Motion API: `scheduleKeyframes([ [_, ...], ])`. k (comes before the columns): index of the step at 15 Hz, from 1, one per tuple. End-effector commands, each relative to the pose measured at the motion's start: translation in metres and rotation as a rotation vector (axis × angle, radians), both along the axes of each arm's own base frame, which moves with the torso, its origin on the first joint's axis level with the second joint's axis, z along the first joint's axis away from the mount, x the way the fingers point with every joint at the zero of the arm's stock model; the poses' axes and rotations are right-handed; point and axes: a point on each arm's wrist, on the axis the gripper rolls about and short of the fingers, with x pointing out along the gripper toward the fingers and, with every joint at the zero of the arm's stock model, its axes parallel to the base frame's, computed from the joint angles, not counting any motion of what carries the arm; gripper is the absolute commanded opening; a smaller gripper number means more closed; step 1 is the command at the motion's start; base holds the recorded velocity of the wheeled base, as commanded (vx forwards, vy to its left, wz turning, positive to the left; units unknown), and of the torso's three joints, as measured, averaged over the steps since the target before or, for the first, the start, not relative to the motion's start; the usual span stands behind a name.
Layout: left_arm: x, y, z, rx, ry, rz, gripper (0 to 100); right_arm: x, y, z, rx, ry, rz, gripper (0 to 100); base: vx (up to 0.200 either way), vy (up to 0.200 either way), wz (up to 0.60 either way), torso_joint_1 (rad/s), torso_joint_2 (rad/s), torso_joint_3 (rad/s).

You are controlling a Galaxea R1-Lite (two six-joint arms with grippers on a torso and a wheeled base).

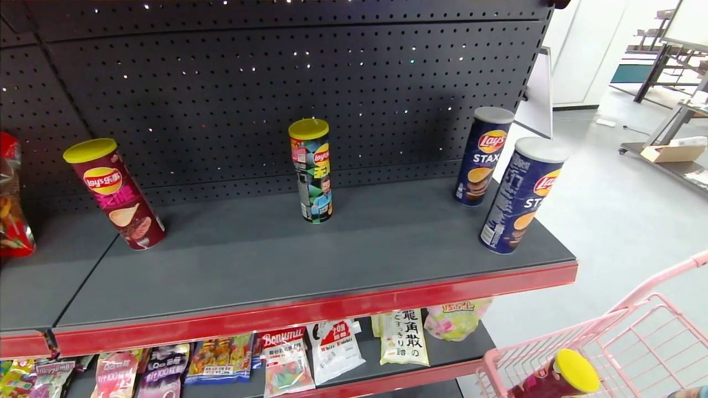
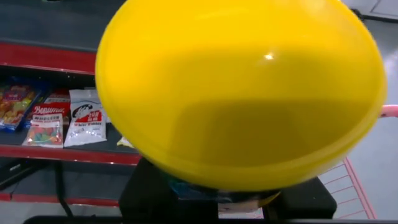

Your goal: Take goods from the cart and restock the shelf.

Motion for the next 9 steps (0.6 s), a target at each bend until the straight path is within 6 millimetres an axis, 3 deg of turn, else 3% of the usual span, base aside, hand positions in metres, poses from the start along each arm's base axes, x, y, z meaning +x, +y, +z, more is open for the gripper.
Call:
scheduleKeyframes([
  [1, 0.085, -0.009, 0.104, -0.051, 0.170, -0.208, 100, 0.014, 0.005, 0.004, -0.023, 0.080, 0.019, 0, 0.000, 0.000, 0.00, 0.000, 0.00, 0.000],
  [4, 0.150, -0.020, 0.108, 0.008, 0.234, -0.373, 100, 0.029, 0.011, 0.018, -0.026, 0.129, 0.020, 0, 0.000, 0.000, 0.00, 0.000, 0.00, 0.000],
  [5, 0.197, -0.027, 0.104, 0.039, 0.226, -0.481, 100, 0.037, 0.014, 0.025, 0.014, 0.112, 0.019, 0, 0.000, 0.000, 0.00, 0.000, 0.00, 0.000],
  [6, 0.220, -0.032, 0.097, 0.033, 0.226, -0.553, 100, 0.041, 0.015, 0.028, 0.020, 0.100, 0.021, 0, 0.000, 0.000, 0.00, 0.000, 0.00, 0.000],
  [9, 0.269, -0.050, 0.070, 0.008, 0.240, -0.768, 100, 0.042, 0.017, 0.032, 0.037, 0.088, 0.065, 0, 0.000, 0.000, 0.00, 0.000, 0.00, 0.000],
])
